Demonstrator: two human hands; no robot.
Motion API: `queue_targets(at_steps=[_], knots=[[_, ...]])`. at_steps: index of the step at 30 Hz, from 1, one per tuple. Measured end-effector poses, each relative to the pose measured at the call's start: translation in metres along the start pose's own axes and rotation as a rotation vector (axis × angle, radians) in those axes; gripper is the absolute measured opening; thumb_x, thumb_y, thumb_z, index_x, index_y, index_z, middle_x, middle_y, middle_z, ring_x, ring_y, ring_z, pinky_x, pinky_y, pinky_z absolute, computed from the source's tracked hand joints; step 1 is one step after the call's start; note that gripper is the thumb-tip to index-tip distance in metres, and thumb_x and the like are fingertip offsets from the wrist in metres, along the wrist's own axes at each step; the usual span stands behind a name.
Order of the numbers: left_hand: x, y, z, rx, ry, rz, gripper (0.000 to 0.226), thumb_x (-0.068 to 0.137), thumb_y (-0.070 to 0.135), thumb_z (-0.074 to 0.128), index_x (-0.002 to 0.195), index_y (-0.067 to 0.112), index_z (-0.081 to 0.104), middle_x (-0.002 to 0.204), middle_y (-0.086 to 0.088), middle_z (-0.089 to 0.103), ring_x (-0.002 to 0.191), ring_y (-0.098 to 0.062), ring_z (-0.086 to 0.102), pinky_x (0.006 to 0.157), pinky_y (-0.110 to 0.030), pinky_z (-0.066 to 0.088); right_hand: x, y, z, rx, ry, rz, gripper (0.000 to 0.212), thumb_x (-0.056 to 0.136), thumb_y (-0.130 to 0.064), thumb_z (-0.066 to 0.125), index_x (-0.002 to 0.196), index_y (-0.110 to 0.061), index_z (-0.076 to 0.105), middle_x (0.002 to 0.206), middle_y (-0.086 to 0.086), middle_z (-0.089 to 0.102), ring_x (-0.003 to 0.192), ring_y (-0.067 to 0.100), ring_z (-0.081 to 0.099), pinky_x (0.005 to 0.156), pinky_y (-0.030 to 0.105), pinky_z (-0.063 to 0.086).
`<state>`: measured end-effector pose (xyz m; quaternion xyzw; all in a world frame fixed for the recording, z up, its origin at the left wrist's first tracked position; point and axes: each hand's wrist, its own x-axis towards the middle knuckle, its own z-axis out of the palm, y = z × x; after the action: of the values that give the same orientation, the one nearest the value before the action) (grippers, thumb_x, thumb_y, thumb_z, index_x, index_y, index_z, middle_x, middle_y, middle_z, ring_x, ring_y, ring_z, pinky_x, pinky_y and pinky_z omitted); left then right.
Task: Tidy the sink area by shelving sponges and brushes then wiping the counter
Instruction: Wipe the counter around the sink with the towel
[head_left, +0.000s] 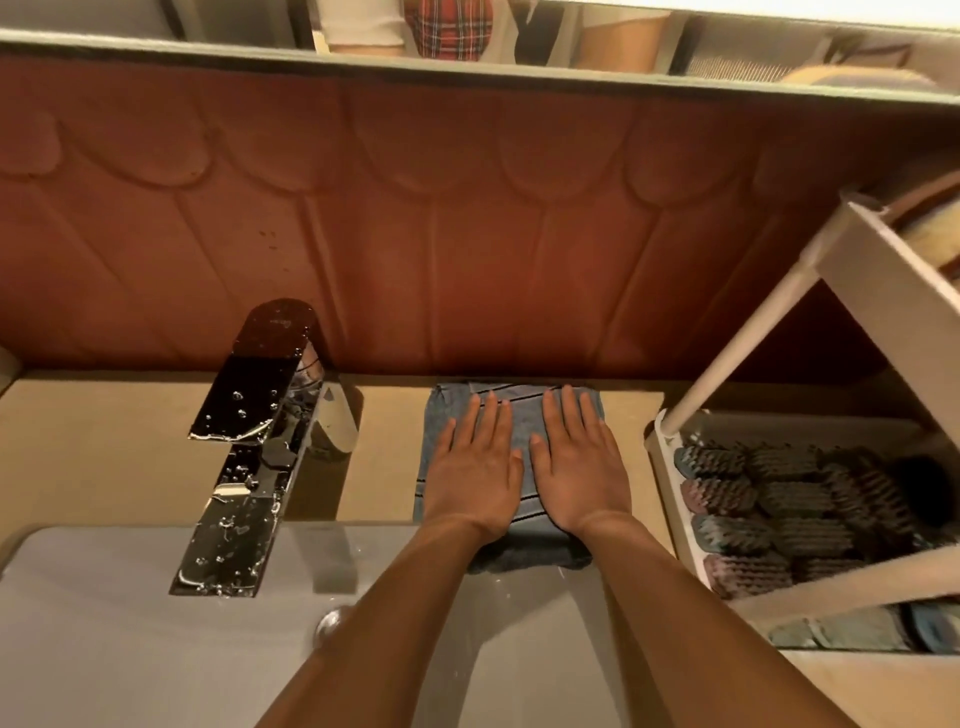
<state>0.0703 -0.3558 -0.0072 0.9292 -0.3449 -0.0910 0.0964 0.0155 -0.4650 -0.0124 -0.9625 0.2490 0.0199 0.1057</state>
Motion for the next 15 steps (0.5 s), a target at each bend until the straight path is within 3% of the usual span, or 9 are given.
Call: queue_targets(at_steps=[5, 8, 12, 15], knots=[[-0.001, 0.012, 0.005, -0.003, -0.038, 0.073, 0.054, 0.101, 0.035, 0.014, 0.149, 0.019, -0.005, 0.158, 0.003, -0.008, 0.145, -0.011, -0.013, 0.116, -0.030, -0.008, -0.014, 0.016, 0.000, -0.011, -0.020, 0.074, 0.056, 0.099, -0.038, 0.011, 0.149, -0.018, -0.007, 0.158, 0.003, -0.012, 0.144, 0.017, -0.016, 0.118, 0.032, -0.008], [-0.011, 0.012, -0.001, -0.195, -0.062, 0.106, 0.051, 0.101, 0.033, 0.018, 0.150, 0.020, 0.009, 0.159, 0.006, 0.002, 0.145, -0.007, -0.004, 0.115, -0.025, -0.007, -0.025, 0.017, 0.003, -0.021, -0.002, 0.105, 0.057, 0.099, -0.039, 0.010, 0.148, -0.017, -0.008, 0.158, 0.004, -0.012, 0.144, 0.019, -0.016, 0.119, 0.033, -0.007], [-0.045, 0.009, -0.006, -0.693, 0.197, -0.024, 0.050, 0.091, 0.035, 0.032, 0.134, 0.016, 0.048, 0.143, 0.001, 0.044, 0.133, -0.013, 0.035, 0.111, -0.022, 0.016, -0.035, 0.016, 0.005, -0.045, 0.040, 0.150, 0.061, 0.094, -0.042, 0.003, 0.149, -0.014, -0.005, 0.158, 0.007, -0.009, 0.145, 0.022, -0.013, 0.119, 0.034, -0.006], [-0.075, 0.002, 0.001, -0.873, 0.426, -0.178, 0.016, 0.085, 0.027, 0.046, 0.098, 0.025, 0.057, 0.102, 0.003, 0.059, 0.100, -0.017, 0.053, 0.089, -0.028, 0.041, -0.040, 0.014, 0.008, -0.071, 0.061, 0.190, 0.060, 0.096, -0.040, 0.004, 0.149, -0.013, -0.005, 0.158, 0.010, -0.008, 0.145, 0.025, -0.011, 0.118, 0.035, -0.005]])
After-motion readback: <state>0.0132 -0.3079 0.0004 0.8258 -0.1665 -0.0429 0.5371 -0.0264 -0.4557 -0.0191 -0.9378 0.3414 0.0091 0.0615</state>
